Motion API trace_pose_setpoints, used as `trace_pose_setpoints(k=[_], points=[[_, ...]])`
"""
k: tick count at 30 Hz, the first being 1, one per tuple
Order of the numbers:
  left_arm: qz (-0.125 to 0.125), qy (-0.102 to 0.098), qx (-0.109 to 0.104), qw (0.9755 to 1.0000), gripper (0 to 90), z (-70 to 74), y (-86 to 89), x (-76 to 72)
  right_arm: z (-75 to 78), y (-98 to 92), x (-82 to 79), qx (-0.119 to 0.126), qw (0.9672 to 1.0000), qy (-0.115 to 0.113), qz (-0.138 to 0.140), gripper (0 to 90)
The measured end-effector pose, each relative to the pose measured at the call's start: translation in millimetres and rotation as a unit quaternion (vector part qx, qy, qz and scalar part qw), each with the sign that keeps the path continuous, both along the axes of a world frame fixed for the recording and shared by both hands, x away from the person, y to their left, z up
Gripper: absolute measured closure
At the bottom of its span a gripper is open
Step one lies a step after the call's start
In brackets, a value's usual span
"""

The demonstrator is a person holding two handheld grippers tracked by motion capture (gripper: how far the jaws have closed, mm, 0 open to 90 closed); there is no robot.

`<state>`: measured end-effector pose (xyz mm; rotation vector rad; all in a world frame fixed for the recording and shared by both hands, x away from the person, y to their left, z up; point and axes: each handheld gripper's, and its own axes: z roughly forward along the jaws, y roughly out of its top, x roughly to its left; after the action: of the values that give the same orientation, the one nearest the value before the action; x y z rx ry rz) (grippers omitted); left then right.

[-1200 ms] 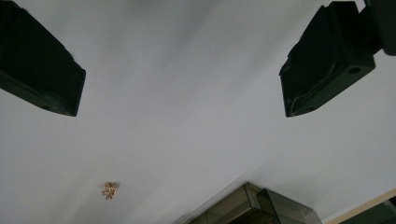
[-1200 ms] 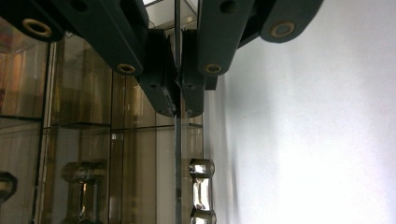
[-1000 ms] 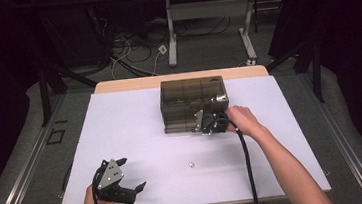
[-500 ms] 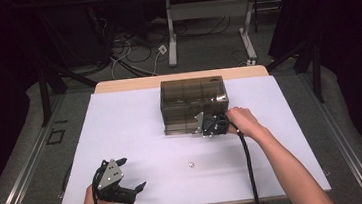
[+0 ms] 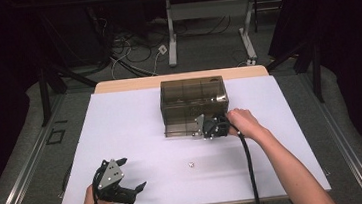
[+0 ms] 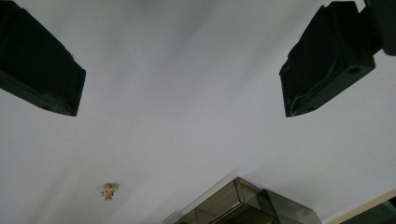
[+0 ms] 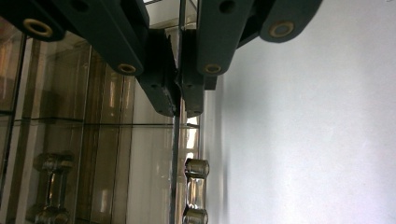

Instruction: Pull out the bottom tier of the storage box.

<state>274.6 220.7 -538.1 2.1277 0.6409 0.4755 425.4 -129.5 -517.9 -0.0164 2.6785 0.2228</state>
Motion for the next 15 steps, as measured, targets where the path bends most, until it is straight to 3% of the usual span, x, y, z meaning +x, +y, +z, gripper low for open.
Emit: trace_pose_setpoints(k=[4, 7, 10, 12, 15], points=[[0.0, -0.001, 0.001, 1.0, 0.2, 0.1, 0.1, 0.0, -2.2, -0.8, -1.5, 0.016, 0.9998, -0.008, 0.007, 85.0], [0.001, 0.0, 0.0, 1.0, 0.2, 0.0, -0.1, -0.3, -0.6, -1.1, -2.5, 0.007, 0.9999, -0.003, 0.007, 85.1], [0.0, 0.0, 0.0, 1.0, 0.2, -0.1, -0.1, -0.2, -1.7, -2.1, -3.6, 0.017, 0.9998, -0.007, 0.01, 85.0], [0.0, 0.0, 0.001, 1.0, 0.2, -0.1, -0.1, -0.2, 0.0, -2.0, -4.5, 0.007, 0.9999, -0.002, 0.007, 85.1], [0.0, -0.002, 0.003, 1.0, 0.2, 0.1, 0.2, -0.1, -0.7, -2.5, -5.3, 0.015, 0.9999, 0.001, 0.006, 85.1]])
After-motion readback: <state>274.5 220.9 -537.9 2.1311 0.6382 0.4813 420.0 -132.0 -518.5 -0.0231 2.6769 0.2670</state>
